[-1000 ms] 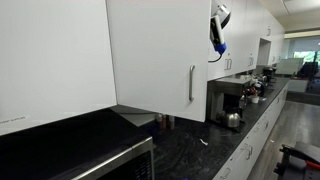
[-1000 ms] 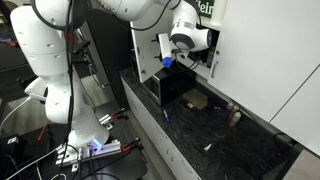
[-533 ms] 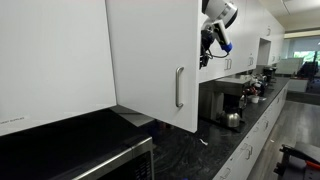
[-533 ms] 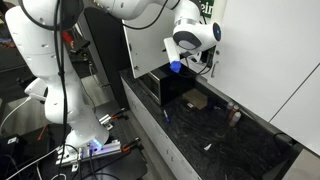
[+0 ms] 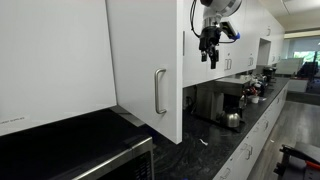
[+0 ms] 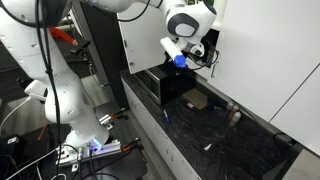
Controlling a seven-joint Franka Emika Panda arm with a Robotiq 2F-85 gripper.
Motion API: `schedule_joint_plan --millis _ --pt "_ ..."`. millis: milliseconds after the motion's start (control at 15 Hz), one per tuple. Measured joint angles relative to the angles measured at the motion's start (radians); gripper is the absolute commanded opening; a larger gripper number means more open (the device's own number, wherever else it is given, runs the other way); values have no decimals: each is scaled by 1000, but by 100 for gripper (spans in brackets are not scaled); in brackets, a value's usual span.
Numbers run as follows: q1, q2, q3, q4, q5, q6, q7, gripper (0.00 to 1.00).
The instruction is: Open the left door of the second upper cabinet from the left
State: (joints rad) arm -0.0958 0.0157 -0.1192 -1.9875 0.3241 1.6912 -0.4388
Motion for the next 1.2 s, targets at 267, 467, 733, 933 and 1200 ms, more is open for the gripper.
schedule_joint_plan --millis 267,467,733,933,1200 --pt "33 -88 39 -65 -207 47 9 100" --pt "58 -164 67 -133 -339 114 13 100" --pt "81 -257 80 -222 -386 226 81 100" --pt "81 -306 79 -260 -376 288 192 100" --pt "81 -342 79 -286 -372 326 297 100"
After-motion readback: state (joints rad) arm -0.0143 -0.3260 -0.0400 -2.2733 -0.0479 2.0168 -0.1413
